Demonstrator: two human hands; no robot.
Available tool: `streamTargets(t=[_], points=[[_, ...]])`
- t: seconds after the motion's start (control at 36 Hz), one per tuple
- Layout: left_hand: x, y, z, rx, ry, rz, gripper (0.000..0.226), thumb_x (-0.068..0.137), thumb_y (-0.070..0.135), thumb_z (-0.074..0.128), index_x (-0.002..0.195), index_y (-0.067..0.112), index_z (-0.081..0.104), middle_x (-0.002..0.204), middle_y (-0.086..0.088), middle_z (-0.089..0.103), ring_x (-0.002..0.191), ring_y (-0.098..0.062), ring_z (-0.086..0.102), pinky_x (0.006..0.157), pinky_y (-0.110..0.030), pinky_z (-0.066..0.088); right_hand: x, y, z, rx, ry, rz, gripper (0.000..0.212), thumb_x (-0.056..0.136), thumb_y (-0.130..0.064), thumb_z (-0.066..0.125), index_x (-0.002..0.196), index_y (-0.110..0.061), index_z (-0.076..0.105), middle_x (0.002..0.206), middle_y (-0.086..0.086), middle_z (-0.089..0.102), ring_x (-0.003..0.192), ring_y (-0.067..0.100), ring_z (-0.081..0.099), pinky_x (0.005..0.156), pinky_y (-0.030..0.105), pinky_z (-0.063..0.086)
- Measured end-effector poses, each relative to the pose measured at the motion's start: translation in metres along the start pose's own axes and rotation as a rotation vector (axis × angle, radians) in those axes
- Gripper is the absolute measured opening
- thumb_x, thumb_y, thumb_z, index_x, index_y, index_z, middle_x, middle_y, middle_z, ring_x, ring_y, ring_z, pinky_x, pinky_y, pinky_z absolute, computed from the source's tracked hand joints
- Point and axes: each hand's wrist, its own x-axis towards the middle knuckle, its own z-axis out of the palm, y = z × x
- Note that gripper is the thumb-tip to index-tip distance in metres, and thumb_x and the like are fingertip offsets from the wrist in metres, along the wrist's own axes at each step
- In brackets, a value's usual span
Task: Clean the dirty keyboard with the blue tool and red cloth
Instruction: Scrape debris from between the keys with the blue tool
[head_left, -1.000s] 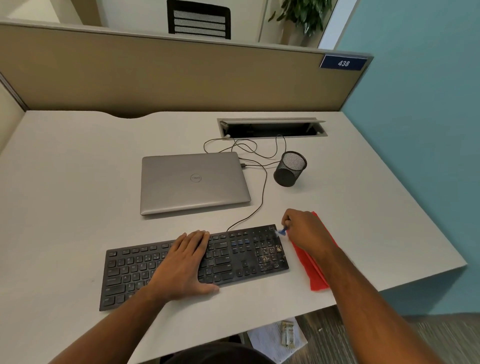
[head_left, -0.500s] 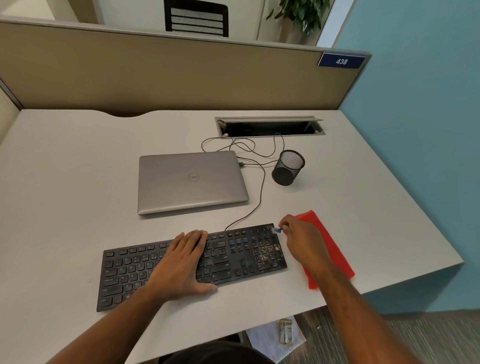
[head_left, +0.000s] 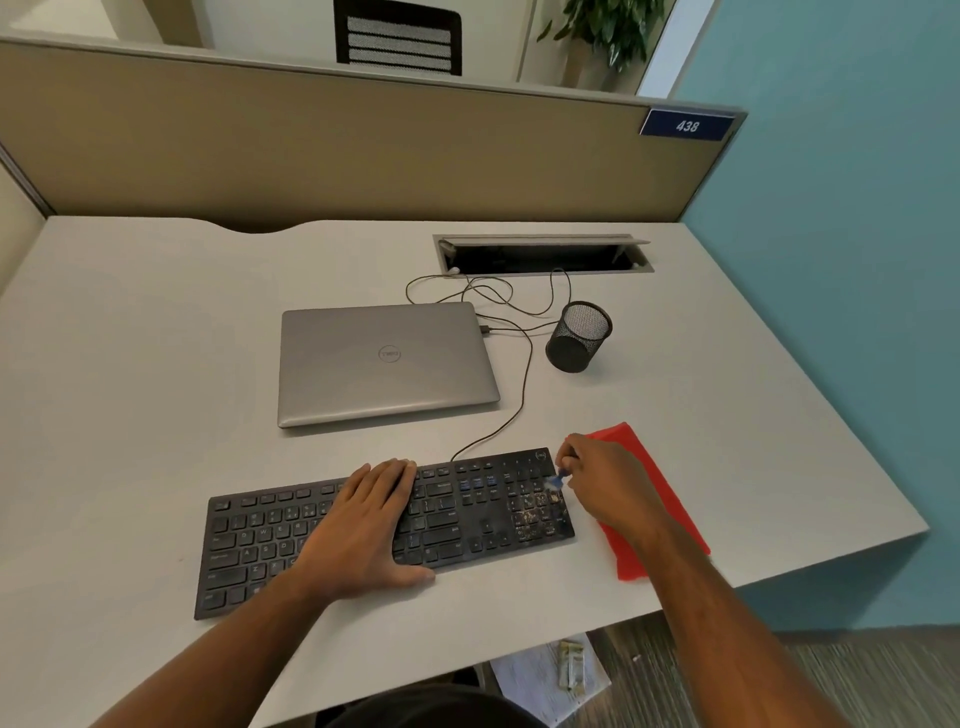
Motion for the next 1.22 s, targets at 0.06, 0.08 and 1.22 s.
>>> streamTargets(t=[0.06,0.08,1.22], points=[[0.0,0.0,0.0,0.0,-0.001,0.001,0.137,0.068,0.104,0.039,0.166,0.016,-0.001,0.173,-0.004,0.009,0.159,-0.02,0.004,0.125,-0.038,-0.01,0.002,-0.003,-0.002,0.029,0.043,-0.008,0.012,0.101,-0.016,0.057,0.111,-0.018,0.065,0.099,0.002,0.07,0.08,0.012,0.063,0.076,0.021,0.053],[0.0,0.001,-0.001,0.002,0.003,0.002,0.137,0.068,0.104,0.04,0.166,0.016,0.001,0.173,-0.004,0.01,0.159,-0.021,0.006,0.125,-0.038,-0.009,0.002,-0.005,-0.001,0.036,0.065,-0.017,0.014,0.102,-0.016,0.057,0.112,-0.019,0.066,0.099,0.002,0.071,0.079,0.011,0.063,0.072,0.019,0.05],[0.0,0.002,-0.003,0.01,-0.017,-0.016,0.136,0.068,0.104,0.04,0.166,0.013,0.011,0.171,-0.007,0.02,0.155,-0.019,0.006,0.124,-0.034,-0.011,-0.021,-0.009,0.009,0.06,0.071,-0.057,0.021,0.102,-0.012,0.054,0.107,-0.03,0.065,0.086,-0.009,0.069,0.068,0.006,0.062,0.054,0.02,0.049]])
